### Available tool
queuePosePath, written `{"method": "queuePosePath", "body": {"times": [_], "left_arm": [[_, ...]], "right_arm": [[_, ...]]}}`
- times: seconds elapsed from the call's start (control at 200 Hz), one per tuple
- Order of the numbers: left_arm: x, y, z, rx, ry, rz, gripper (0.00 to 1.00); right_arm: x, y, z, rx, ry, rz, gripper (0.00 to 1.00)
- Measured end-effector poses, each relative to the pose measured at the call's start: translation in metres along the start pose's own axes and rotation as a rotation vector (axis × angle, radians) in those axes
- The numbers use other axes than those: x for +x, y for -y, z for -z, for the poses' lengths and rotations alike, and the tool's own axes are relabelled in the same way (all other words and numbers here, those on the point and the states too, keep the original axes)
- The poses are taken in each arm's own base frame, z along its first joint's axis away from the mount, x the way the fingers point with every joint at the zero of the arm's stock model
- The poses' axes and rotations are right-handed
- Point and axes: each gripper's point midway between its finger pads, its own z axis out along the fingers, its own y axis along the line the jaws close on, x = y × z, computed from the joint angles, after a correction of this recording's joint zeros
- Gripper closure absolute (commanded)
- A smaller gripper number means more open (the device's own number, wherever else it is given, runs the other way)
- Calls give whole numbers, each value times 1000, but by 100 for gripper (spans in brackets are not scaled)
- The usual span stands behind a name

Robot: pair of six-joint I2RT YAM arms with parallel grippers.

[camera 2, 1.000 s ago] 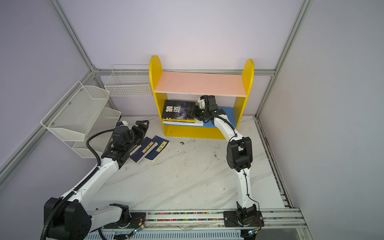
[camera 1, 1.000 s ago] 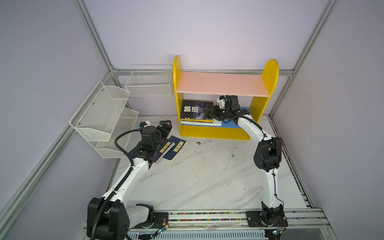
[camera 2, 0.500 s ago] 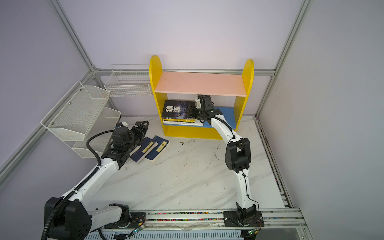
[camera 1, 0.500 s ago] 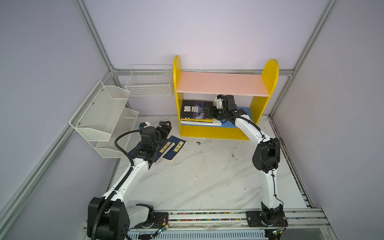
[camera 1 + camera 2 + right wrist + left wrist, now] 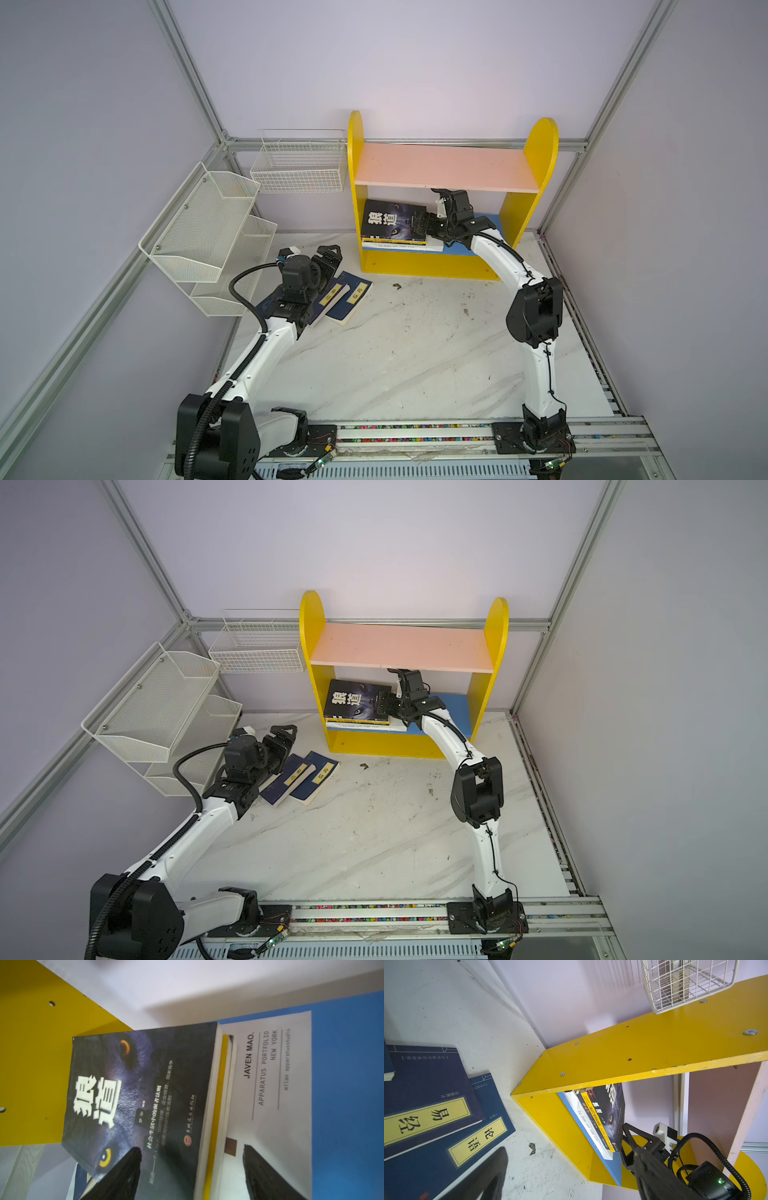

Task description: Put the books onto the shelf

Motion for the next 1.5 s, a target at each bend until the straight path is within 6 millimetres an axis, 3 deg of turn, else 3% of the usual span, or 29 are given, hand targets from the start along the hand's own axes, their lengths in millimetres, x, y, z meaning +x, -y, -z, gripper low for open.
{"method": "queuePosePath", "body": {"times": [0.145,0.255,0.465,0.65,0.84,1.015,1.255,1.5], "left_arm": [[-1,-1,0,-2,2,-6,3],[-5,-9,0,-26,-3,-43,3],[-1,-57,-6,-193,-53,-168,2],[2,-97,-21,-312,-103,-276,1],[-2,-131,-59,-418,-168,-367,1],[-22,-139,-97,-438,-178,-407,1],[-50,-141,-155,-436,-164,-409,1],[-39,-168,-186,-461,-240,-377,0]], "right_arm": [[0,6,4,36,7,6,21],[-1,4,21,29,24,7,21],[4,-18,87,-96,96,-30,20],[35,-17,101,-177,100,-86,20],[90,-11,89,-189,17,-147,20],[129,-17,92,-196,-40,-169,20],[130,-12,121,-175,20,-207,20],[122,-1,148,-137,108,-249,19]]}}
